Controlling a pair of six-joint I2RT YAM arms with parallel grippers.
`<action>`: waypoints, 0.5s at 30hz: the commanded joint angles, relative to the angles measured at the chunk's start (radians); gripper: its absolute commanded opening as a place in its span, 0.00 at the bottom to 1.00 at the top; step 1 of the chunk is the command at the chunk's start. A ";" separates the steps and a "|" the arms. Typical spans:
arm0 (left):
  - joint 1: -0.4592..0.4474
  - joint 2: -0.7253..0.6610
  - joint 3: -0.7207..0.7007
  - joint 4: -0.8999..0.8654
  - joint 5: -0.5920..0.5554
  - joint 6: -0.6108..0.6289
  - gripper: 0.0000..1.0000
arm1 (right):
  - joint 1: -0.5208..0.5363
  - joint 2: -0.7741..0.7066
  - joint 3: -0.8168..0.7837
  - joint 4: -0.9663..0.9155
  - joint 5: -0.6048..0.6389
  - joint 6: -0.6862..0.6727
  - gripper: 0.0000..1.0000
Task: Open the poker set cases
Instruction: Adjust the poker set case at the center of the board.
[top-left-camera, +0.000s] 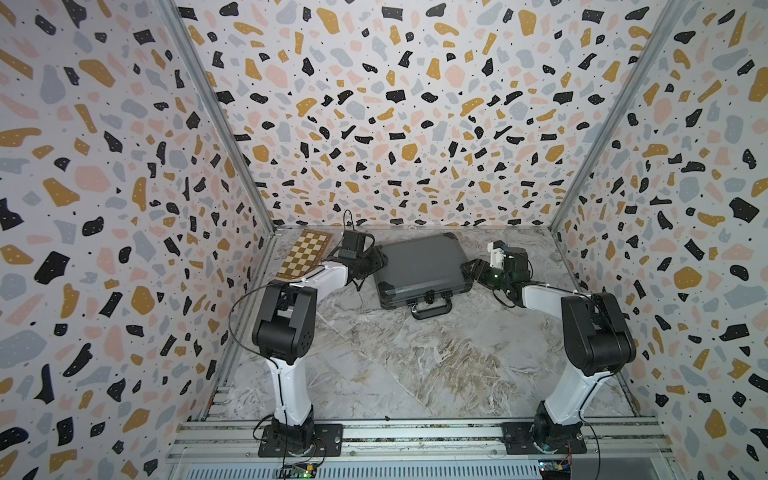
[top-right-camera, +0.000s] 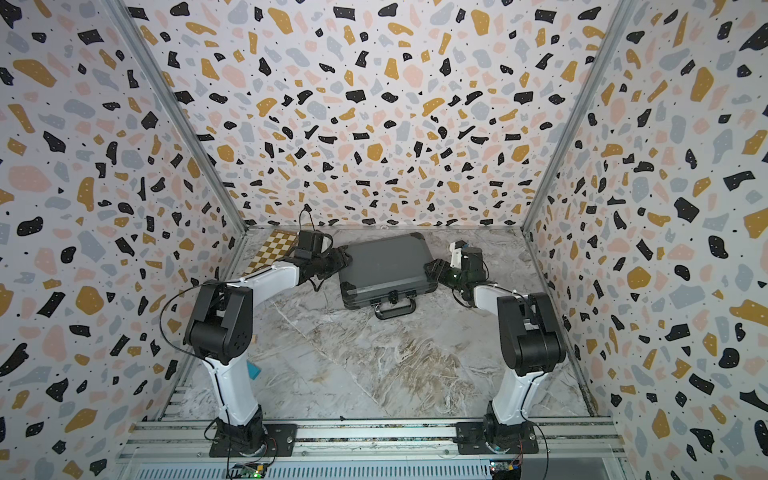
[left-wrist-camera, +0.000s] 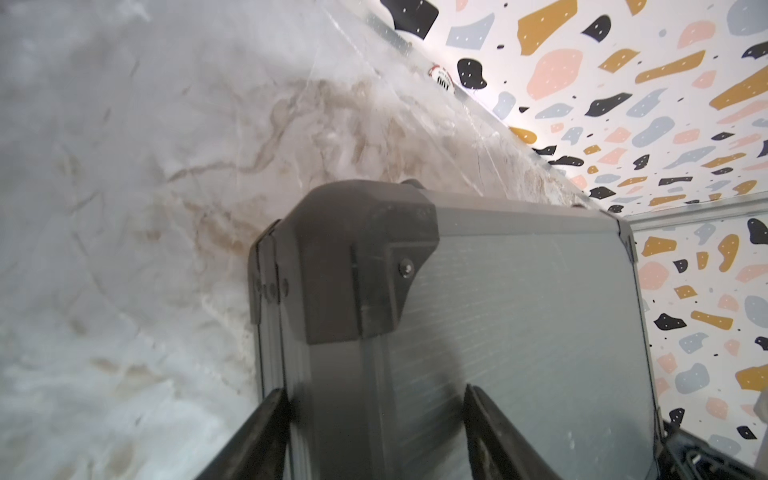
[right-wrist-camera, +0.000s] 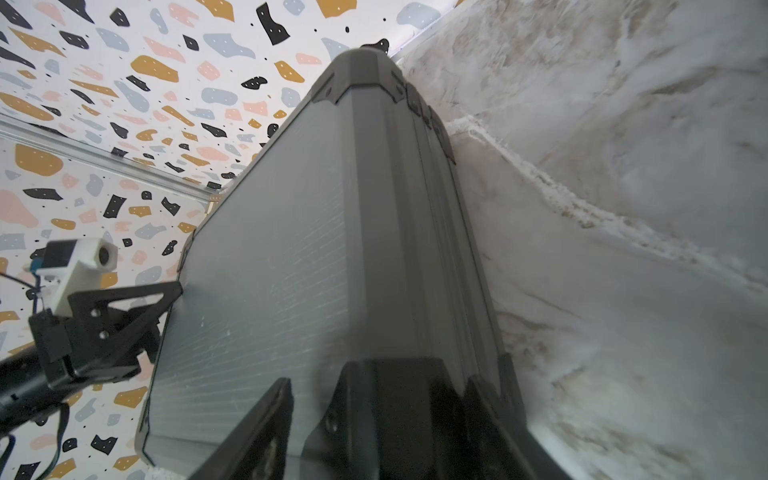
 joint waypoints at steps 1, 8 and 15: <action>-0.067 0.048 0.045 -0.012 0.265 0.003 0.64 | 0.123 -0.050 -0.019 -0.045 -0.239 0.048 0.67; -0.002 -0.095 -0.015 -0.236 0.072 0.123 0.71 | 0.103 -0.145 -0.008 -0.377 0.030 -0.098 0.69; 0.021 -0.279 -0.232 -0.195 0.024 0.102 0.72 | 0.064 -0.207 -0.042 -0.388 0.051 -0.083 0.70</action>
